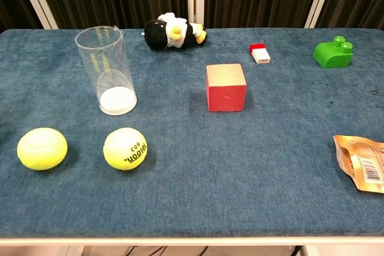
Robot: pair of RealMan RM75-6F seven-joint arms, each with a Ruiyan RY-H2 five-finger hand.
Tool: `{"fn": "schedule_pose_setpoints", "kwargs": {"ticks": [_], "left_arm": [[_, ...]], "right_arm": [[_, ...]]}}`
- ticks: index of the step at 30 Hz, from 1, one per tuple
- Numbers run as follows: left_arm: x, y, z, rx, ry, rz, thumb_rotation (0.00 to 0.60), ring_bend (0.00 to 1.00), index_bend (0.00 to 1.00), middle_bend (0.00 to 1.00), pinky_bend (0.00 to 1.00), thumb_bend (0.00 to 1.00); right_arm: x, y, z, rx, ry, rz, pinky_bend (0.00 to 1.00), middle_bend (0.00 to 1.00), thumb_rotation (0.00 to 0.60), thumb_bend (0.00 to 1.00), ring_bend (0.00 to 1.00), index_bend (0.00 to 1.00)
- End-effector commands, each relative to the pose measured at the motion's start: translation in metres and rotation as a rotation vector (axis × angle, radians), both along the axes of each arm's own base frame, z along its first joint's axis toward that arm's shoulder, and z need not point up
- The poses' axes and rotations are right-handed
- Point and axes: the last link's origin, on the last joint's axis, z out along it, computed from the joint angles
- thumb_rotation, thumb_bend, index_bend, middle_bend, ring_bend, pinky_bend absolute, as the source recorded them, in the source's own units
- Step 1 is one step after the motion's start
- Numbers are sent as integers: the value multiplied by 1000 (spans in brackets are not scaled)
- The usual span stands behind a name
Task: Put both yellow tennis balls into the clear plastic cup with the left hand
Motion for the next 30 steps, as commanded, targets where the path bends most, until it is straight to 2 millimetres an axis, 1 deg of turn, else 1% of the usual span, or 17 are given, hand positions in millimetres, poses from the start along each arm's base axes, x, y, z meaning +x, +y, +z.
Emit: {"fn": "schedule_pose_setpoints", "kwargs": {"ticks": [1, 7, 12, 15, 18, 25, 30], "left_arm": [[1, -1, 0, -2, 1, -3, 600, 0, 6, 0, 0, 101], [6, -2, -3, -18, -11, -22, 600, 0, 6, 0, 0, 101], [22, -8, -14, -117, -76, -81, 600, 0, 6, 0, 0, 100], [30, -9, -21, -165, -73, -123, 600, 0, 6, 0, 0, 100], [38, -7, -36, -232, -66, -157, 600, 0, 6, 0, 0, 100], [49, 6, -76, -386, -18, -209, 600, 0, 6, 0, 0, 101], [52, 10, -96, -465, 7, -214, 600, 0, 7, 0, 4, 103]], "right_arm": [[0, 0, 1, -5, -4, 4, 0, 0, 600, 198, 0, 0], [0, 0, 2, -10, -7, 7, 0, 0, 600, 198, 0, 0], [1, -2, 7, -26, -21, 12, 0, 0, 600, 198, 0, 0], [2, -4, 11, -38, -29, 13, 0, 0, 600, 198, 0, 0], [2, -6, 14, -50, -34, 13, 0, 0, 600, 198, 0, 0], [2, -4, 17, -60, -33, 10, 0, 0, 600, 198, 0, 0], [1, -3, 18, -64, -29, 4, 0, 0, 600, 198, 0, 0]]}}
